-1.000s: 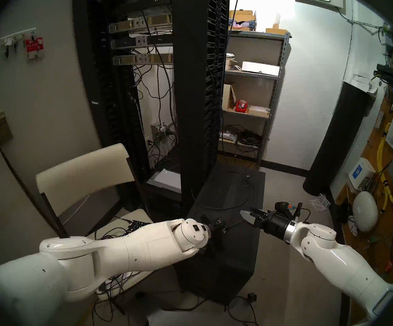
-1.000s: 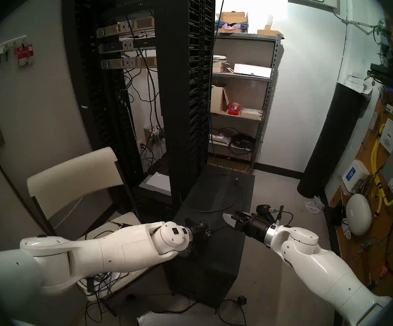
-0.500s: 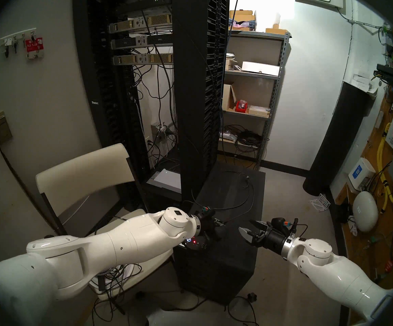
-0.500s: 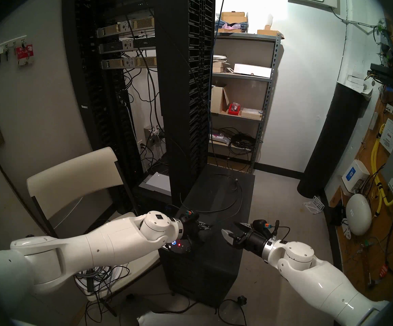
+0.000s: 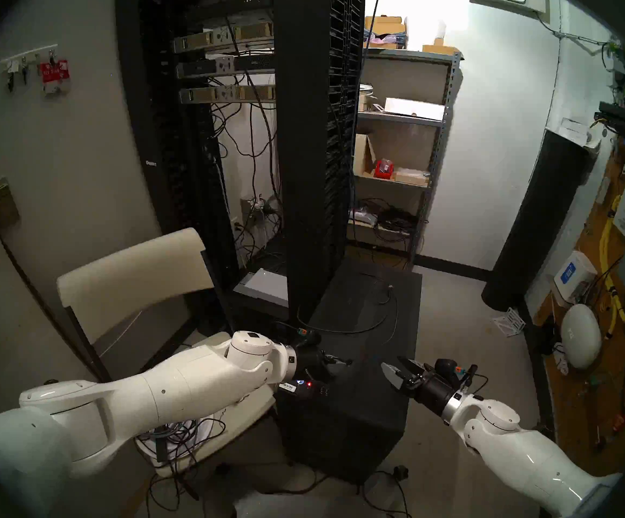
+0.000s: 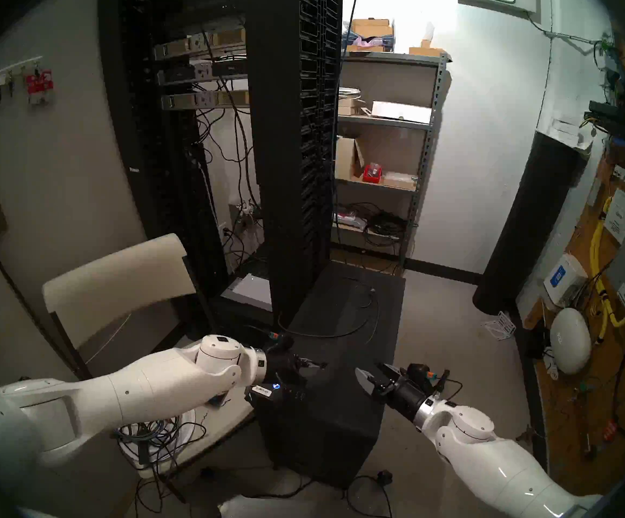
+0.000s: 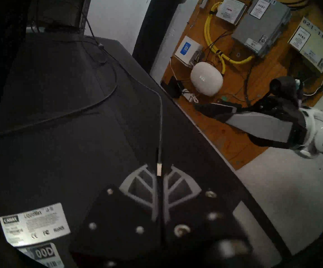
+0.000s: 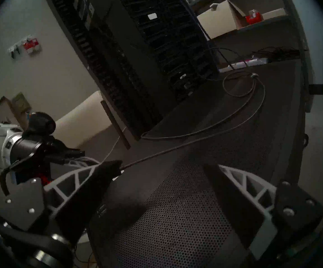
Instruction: Insert the cable into the workstation's USB slot
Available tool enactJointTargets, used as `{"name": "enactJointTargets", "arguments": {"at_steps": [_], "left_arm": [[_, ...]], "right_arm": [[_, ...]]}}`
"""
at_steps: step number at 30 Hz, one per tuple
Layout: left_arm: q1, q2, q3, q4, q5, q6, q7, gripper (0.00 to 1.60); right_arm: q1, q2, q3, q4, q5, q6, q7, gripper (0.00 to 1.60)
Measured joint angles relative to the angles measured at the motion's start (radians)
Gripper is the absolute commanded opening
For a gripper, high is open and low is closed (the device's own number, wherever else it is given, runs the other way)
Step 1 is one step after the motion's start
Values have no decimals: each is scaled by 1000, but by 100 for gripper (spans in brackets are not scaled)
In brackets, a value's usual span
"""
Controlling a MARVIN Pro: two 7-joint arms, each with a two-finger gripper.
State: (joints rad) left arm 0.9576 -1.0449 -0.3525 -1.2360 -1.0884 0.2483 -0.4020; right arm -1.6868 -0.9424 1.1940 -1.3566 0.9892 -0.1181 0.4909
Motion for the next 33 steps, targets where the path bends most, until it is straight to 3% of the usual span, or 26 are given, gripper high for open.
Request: {"name": "enactJointTargets", "arguments": {"at_steps": [6, 9, 14, 22, 25, 33], "left_arm": [[27, 24, -18, -52, -56, 26, -14, 0], [37, 35, -28, -74, -79, 35, -16, 0], [53, 52, -42, -105, -105, 46, -11, 0], [73, 70, -57, -132, -135, 57, 19, 0], [78, 74, -62, -140, -146, 61, 28, 0], [85, 76, -72, -157, -171, 69, 41, 0]], "right_arm": [[42, -62, -14, 64, 52, 9, 42, 158], [58, -89, -13, 93, 91, 30, 62, 132], [82, -125, -1, 135, 168, 81, 104, 139], [112, -157, 7, 183, 223, 133, 155, 124], [123, -169, 7, 201, 235, 152, 171, 97], [147, -195, 7, 236, 272, 211, 210, 78]]}}
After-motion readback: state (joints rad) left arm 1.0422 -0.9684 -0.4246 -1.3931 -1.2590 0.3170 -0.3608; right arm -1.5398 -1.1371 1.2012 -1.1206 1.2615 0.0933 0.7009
